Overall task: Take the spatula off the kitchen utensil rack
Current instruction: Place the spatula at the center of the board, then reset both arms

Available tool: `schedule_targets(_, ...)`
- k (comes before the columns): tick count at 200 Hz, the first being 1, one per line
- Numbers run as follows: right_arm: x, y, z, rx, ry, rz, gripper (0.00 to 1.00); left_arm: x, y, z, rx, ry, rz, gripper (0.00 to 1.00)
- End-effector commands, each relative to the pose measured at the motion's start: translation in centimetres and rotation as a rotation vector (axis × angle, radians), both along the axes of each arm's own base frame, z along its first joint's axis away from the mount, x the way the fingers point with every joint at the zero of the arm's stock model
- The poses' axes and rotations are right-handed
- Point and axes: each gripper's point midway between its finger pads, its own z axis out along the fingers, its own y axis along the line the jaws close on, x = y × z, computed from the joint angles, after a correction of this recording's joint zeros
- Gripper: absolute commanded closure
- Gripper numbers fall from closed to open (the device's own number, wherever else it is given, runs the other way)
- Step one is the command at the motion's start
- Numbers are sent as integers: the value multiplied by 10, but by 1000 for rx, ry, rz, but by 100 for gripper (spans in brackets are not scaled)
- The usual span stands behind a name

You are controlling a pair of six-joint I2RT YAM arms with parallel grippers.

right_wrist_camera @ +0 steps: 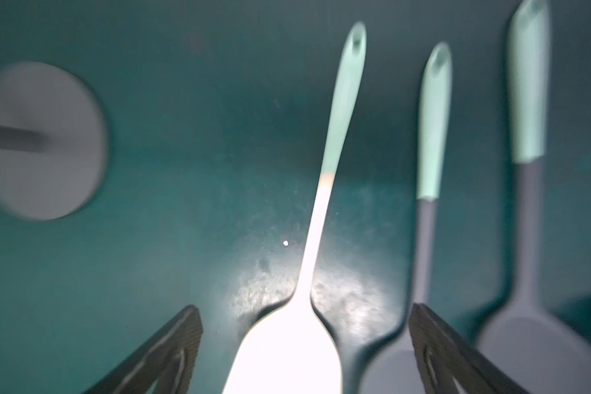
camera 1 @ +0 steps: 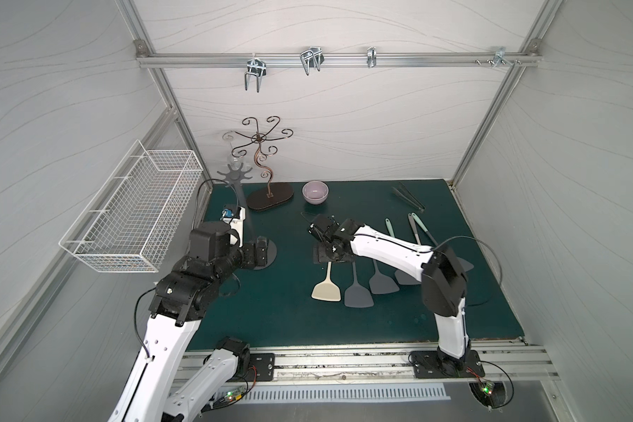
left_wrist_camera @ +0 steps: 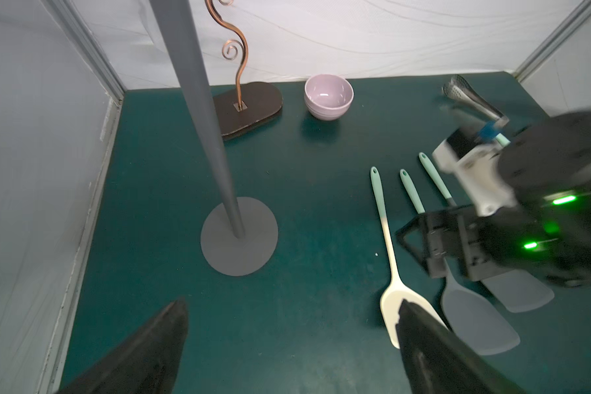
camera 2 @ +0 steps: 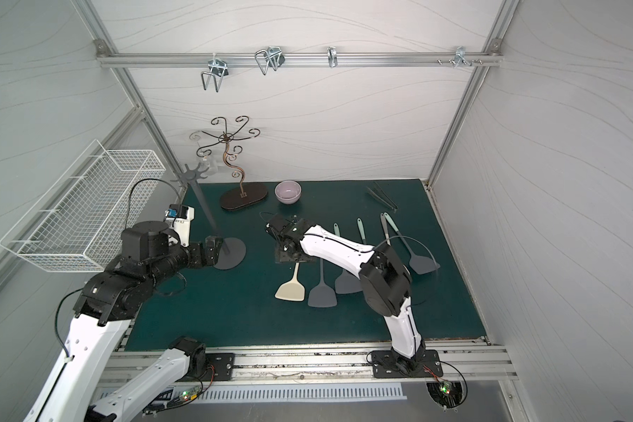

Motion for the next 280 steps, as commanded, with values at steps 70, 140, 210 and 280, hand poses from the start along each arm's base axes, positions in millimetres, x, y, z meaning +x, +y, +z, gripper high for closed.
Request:
schedule_targets(70, 13, -261, 45, -208, -637, -87, 1, 44, 15, -116, 40, -22, 121, 1)
schedule_targets(140, 29, -335, 10, -107, -830, -236, 1, 92, 58, -156, 169, -103, 261, 1)
schedule_targets(210, 53, -313, -32, -103, -845, -100, 1, 121, 101, -168, 26, -324, 371, 1)
schedule_targets(280, 93, -306, -72, -48, -773, -106, 1, 149, 71, -177, -34, -303, 194, 1)
